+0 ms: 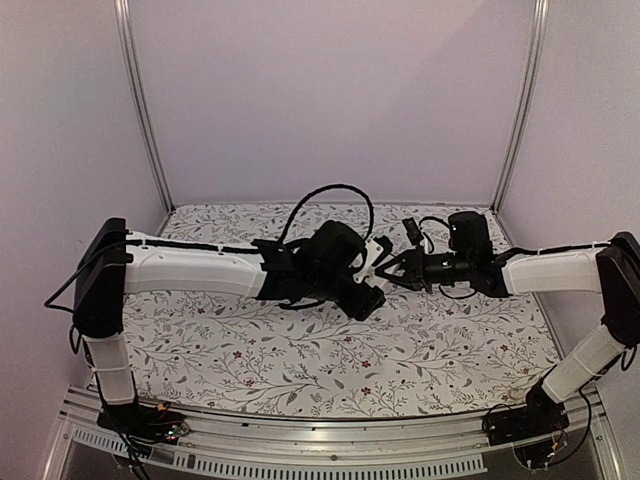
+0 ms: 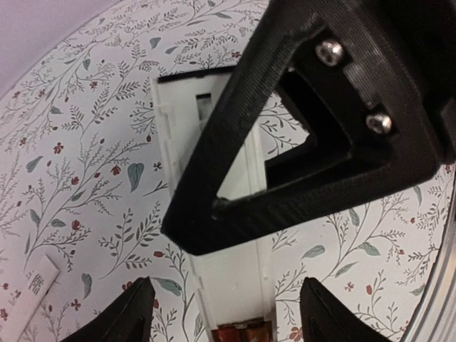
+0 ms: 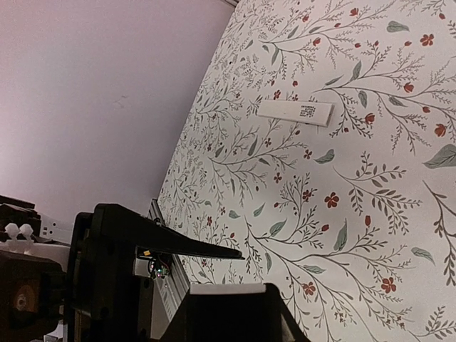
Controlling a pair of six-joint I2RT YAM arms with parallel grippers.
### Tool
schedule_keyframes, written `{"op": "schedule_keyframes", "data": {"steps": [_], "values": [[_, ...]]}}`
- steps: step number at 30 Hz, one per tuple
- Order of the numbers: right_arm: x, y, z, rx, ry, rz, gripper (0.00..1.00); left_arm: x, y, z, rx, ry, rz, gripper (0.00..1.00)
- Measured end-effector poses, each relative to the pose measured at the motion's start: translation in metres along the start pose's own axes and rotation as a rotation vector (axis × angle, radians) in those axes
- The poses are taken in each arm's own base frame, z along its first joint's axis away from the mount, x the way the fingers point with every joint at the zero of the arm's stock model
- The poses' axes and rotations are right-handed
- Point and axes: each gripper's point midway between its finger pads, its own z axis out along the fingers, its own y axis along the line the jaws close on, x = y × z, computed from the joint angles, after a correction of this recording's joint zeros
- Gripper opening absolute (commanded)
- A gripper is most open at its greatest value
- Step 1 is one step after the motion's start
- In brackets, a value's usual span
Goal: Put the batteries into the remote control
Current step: Pass from the right arm to the left
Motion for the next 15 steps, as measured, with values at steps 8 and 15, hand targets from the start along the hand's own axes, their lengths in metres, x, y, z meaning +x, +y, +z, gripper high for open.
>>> {"op": "schedule_keyframes", "data": {"steps": [8,15], "values": [[0.0030,-0.0019,-0.0008,0.000,-0.003,0.007,0.02,0.0057,0.0032,0.0048,-0.011,0.041,0.014,0.37],[0.0001,-0.0033,-0.0011,0.004,-0.026,0.016,0.30,0.0044,0.0028,0.0050,0.051,0.051,-0.023,0.18]]}}
